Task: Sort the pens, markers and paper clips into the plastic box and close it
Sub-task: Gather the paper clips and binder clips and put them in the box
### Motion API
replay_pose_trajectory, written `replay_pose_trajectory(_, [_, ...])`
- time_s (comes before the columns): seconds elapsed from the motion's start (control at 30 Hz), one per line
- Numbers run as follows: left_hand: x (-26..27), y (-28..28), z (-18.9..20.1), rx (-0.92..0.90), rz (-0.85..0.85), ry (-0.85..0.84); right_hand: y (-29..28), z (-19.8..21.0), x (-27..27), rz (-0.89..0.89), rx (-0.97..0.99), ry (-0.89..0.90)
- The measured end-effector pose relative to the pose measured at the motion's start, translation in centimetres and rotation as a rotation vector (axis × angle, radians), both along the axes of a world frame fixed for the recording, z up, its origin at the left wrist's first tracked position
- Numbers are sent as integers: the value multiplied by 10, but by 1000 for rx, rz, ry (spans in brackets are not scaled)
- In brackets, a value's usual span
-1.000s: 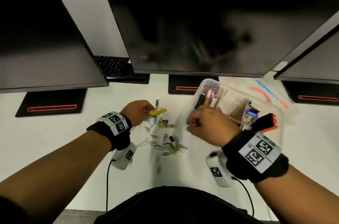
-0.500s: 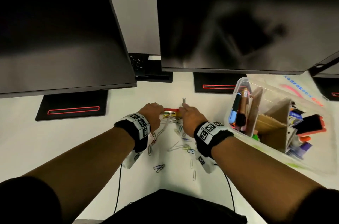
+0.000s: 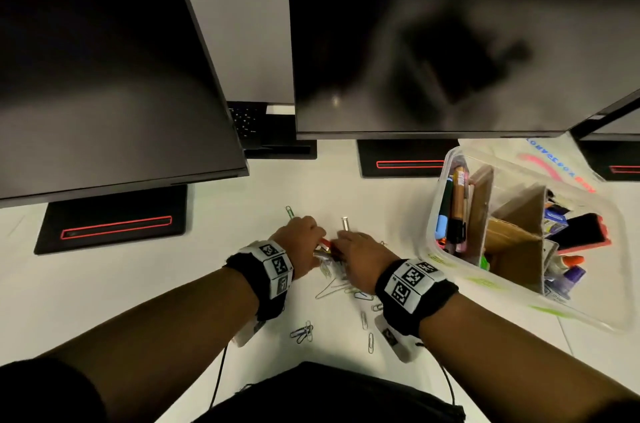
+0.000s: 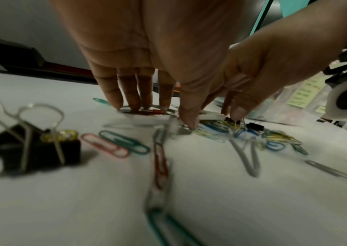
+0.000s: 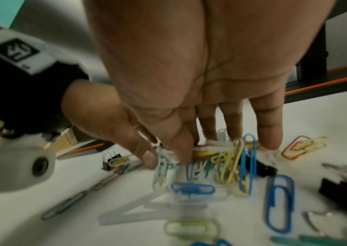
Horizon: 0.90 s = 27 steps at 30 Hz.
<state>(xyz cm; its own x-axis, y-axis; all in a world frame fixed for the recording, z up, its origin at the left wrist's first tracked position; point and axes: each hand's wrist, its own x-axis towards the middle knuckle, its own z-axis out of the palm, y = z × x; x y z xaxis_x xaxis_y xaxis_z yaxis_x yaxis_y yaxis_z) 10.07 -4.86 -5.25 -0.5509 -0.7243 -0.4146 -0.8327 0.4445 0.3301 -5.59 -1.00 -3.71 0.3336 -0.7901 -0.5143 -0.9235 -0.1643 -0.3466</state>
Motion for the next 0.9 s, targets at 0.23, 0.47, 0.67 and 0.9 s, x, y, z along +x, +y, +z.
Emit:
replay_pose_trajectory(0.23, [5, 25, -3, 18, -9, 19, -18, 2, -19, -526, -84, 38])
replay_pose_trajectory(0.47, [8, 26, 2, 16, 55, -26, -22, -8, 0, -465, 10, 130])
replay_pose_trajectory(0.67, [16, 29, 8, 57, 106, 28, -13, -5, -8, -443, 87, 82])
replay_pose_trajectory(0.9, [21, 22, 23, 170, 245, 163, -8, 0, -28, -785, -71, -273])
